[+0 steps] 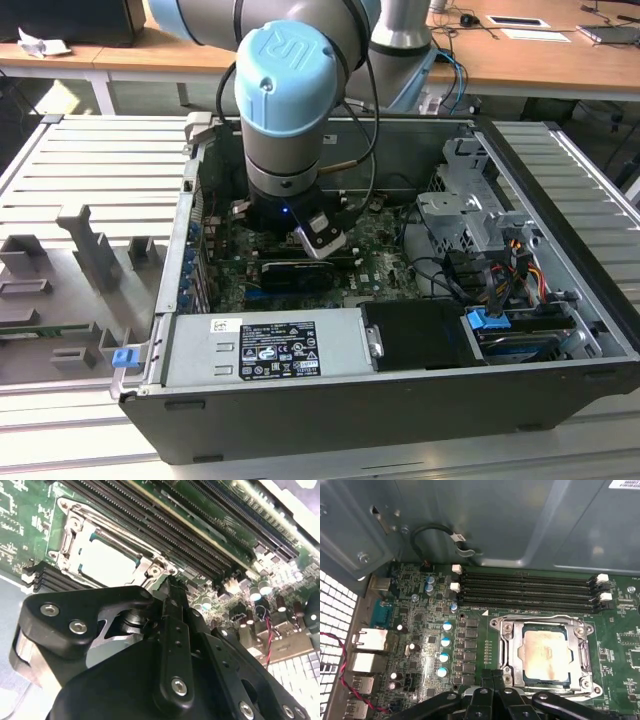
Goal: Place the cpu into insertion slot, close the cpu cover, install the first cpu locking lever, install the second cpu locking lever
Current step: 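Install the second cpu locking lever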
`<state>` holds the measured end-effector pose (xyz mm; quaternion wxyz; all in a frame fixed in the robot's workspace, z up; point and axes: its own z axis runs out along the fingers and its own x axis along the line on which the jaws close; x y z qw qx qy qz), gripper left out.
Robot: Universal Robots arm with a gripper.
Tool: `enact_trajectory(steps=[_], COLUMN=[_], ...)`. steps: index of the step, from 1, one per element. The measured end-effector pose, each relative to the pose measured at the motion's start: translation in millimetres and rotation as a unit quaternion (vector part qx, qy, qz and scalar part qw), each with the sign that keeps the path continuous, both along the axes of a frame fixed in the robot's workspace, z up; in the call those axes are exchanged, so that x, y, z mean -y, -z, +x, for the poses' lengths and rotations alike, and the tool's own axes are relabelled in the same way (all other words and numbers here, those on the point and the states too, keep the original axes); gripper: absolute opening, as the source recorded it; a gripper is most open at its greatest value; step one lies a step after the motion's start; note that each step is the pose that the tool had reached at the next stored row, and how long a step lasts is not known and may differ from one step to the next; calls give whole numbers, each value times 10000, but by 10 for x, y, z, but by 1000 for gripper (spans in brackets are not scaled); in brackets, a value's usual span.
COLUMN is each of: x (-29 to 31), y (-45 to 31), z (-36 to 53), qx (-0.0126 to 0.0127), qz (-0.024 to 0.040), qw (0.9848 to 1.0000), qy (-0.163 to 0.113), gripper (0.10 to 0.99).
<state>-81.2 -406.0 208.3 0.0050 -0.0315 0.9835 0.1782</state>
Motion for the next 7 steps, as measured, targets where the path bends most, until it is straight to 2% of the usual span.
enact_trajectory(steps=[3,7], x=[0,0], y=[-31,-35], z=[0,0], qx=[0,0], qz=[5,7], qw=[10000,10000], qy=[1,0], gripper=[106,106])
